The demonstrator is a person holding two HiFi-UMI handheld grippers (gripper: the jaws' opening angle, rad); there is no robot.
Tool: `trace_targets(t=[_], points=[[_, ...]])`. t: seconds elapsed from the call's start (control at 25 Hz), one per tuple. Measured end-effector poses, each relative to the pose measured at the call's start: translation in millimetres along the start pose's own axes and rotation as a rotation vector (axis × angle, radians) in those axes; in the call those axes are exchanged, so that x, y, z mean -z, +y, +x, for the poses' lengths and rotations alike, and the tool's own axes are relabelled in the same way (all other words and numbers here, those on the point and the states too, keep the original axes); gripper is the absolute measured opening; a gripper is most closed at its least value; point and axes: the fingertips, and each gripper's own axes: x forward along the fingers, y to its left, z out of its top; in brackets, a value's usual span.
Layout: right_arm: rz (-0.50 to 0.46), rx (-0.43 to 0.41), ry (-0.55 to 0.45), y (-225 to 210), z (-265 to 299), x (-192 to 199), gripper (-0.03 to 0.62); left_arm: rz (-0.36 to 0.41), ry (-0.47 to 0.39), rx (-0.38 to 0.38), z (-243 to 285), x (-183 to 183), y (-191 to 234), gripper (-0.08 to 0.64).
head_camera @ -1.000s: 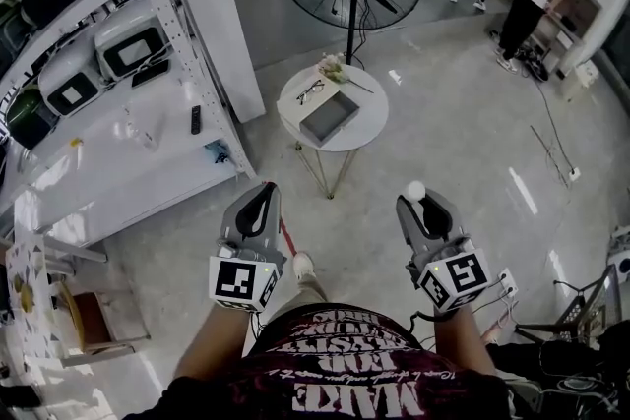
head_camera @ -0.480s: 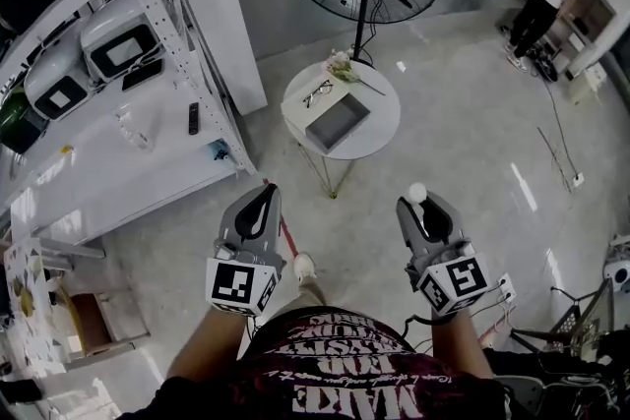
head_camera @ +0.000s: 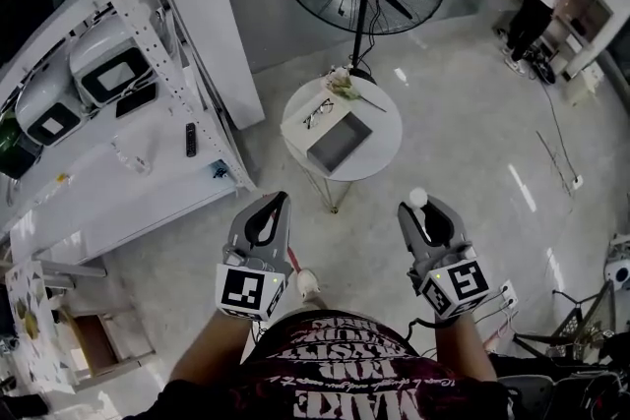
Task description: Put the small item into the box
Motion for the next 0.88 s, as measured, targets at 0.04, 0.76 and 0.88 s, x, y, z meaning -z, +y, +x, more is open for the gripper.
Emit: trace_targets(t=[0.04,0.76,0.88], points=[[0.001,0.003,-0.001,-1,4,-2,0.153,-0.001,0.001,0.001,3,1,5,0.0],[-0.012,0.054,-0.04,4,65,-42,0.153,-0.008,-0.038,0.083,55,-10,63,0.0],[-0.01,0.086,-0.033,-3,61,-41,0.153,-0.022,-0.033,0.105,59,-7,56,0.0]])
